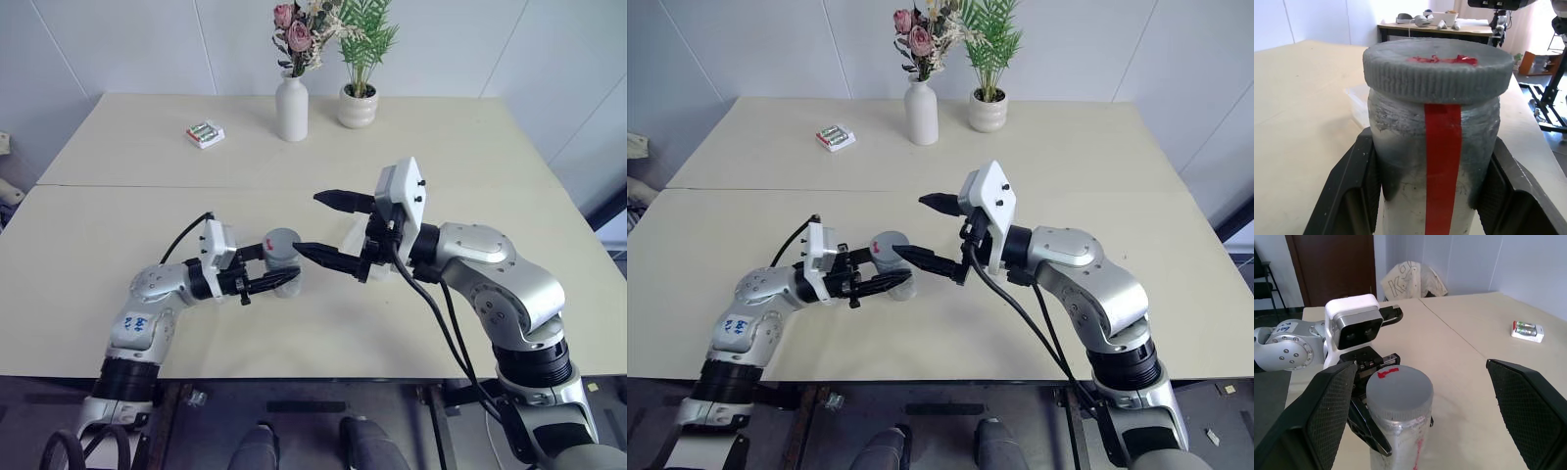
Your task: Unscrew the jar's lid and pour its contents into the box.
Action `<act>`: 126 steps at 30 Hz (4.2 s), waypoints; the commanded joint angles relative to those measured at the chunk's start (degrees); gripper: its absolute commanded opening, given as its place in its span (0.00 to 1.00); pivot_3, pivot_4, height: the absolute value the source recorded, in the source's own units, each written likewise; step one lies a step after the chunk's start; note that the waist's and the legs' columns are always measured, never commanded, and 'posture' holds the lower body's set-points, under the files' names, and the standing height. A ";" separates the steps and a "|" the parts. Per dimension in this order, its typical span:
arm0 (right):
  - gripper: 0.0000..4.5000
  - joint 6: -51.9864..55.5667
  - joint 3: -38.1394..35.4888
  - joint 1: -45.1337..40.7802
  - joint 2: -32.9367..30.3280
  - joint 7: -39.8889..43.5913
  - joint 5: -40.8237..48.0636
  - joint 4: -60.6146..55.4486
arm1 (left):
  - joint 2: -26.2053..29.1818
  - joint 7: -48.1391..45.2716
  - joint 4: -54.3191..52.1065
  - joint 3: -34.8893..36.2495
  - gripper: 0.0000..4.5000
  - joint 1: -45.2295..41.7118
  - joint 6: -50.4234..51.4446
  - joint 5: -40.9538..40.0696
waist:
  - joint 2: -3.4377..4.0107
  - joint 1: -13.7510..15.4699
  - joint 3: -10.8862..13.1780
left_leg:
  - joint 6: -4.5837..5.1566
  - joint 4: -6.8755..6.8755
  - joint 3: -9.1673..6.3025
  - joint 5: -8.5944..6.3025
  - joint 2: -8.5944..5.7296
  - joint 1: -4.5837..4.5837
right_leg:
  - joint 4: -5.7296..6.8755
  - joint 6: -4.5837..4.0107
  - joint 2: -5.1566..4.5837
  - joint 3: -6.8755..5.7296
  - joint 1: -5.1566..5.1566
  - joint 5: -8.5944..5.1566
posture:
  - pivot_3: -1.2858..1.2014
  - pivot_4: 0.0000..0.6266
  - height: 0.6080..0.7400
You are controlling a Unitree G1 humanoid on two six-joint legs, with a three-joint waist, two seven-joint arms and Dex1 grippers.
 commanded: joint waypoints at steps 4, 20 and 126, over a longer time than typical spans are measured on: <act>1.00 1.43 2.07 -1.61 1.61 -3.18 -2.11 0.16 | -1.17 -1.83 2.89 -0.55 0.46 -3.81 -1.66 1.55 | 0.00 -0.04 0.00 | 0.02 -0.01 -0.06 0.05 0.01 0.04 | 0.10 0.01 0.02 -0.02 0.00 0.01 | 0.52 0.24 1.00; 1.00 -4.25 5.46 2.32 4.81 -2.91 -7.86 4.05 | -4.35 -1.57 4.59 -0.63 0.46 -5.82 -2.02 2.93 | 0.00 -0.10 0.00 | 0.02 0.02 -0.07 0.09 -0.04 0.03 | 0.15 0.04 -0.01 -0.03 0.00 0.02 | 0.52 0.24 1.00; 1.00 -16.71 0.04 -11.17 3.11 35.01 -2.74 26.41 | -2.76 -11.06 0.88 -0.42 0.46 -5.12 0.91 -0.45 | 0.00 -0.41 0.00 | 0.00 0.13 -0.10 0.17 -0.08 0.08 | 0.45 0.05 -0.03 -0.03 -0.02 0.03 | 0.52 0.24 1.00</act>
